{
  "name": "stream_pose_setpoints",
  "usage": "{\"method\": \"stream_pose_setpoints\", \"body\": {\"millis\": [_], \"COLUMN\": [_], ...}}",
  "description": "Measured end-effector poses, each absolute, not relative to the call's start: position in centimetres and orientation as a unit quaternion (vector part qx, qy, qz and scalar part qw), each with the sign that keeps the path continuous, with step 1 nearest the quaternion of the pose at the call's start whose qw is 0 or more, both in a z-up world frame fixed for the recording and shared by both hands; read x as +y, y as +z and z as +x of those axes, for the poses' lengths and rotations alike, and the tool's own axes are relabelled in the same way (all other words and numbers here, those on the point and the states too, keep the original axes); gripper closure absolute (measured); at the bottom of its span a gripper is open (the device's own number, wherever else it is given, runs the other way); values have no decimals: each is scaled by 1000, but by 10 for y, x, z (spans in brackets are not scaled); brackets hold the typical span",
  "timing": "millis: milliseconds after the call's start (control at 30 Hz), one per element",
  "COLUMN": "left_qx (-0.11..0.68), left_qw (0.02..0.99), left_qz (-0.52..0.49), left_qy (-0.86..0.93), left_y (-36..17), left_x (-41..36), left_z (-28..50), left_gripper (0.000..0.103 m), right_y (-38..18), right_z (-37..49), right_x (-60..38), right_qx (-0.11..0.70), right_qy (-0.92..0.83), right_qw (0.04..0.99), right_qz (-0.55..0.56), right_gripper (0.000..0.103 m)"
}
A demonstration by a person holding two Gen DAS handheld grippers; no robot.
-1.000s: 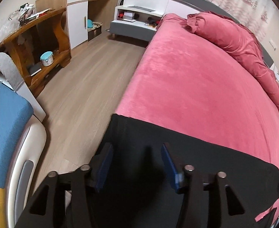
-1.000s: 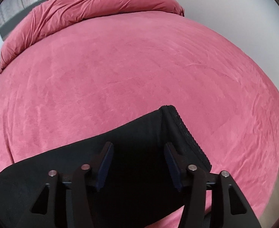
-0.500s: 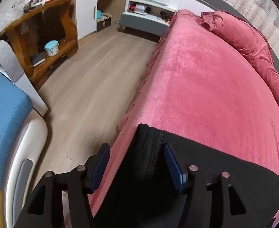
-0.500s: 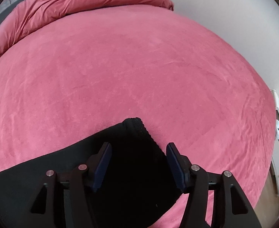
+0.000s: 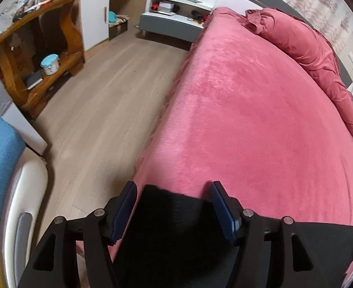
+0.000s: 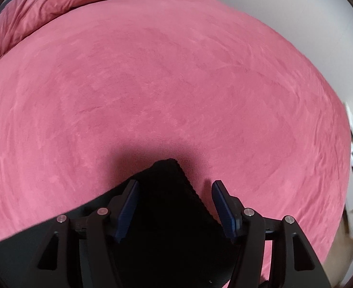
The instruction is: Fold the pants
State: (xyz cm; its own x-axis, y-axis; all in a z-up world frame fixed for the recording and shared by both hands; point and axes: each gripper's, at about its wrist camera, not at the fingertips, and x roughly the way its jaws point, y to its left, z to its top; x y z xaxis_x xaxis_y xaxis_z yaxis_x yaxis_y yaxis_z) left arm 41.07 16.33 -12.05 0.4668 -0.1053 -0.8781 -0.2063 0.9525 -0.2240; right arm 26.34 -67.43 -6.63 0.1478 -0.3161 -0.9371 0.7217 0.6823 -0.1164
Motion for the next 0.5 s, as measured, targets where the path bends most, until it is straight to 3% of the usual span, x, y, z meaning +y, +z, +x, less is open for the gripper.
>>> {"method": "stream_pose_setpoints", "body": {"millis": [267, 333, 400, 467, 500], "left_qx": [523, 521, 521, 519, 517], "left_qw": [833, 830, 830, 830, 828], "left_qz": [-177, -193, -194, -202, -214], "left_qy": [40, 41, 42, 38, 33], "left_y": [-129, -128, -127, -125, -124], "left_x": [163, 167, 171, 177, 181], "left_z": [423, 422, 420, 416, 414], "left_gripper": [39, 45, 65, 78, 80], "right_y": [-74, -77, -79, -78, -77], "right_z": [268, 269, 270, 269, 268], "right_x": [-691, -690, -686, -682, -680], "right_qx": [567, 563, 561, 554, 551], "right_qy": [-398, -400, -396, -372, -362], "right_qw": [674, 680, 691, 707, 713], "right_qz": [258, 246, 227, 234, 238], "right_gripper": [28, 28, 29, 42, 57]}}
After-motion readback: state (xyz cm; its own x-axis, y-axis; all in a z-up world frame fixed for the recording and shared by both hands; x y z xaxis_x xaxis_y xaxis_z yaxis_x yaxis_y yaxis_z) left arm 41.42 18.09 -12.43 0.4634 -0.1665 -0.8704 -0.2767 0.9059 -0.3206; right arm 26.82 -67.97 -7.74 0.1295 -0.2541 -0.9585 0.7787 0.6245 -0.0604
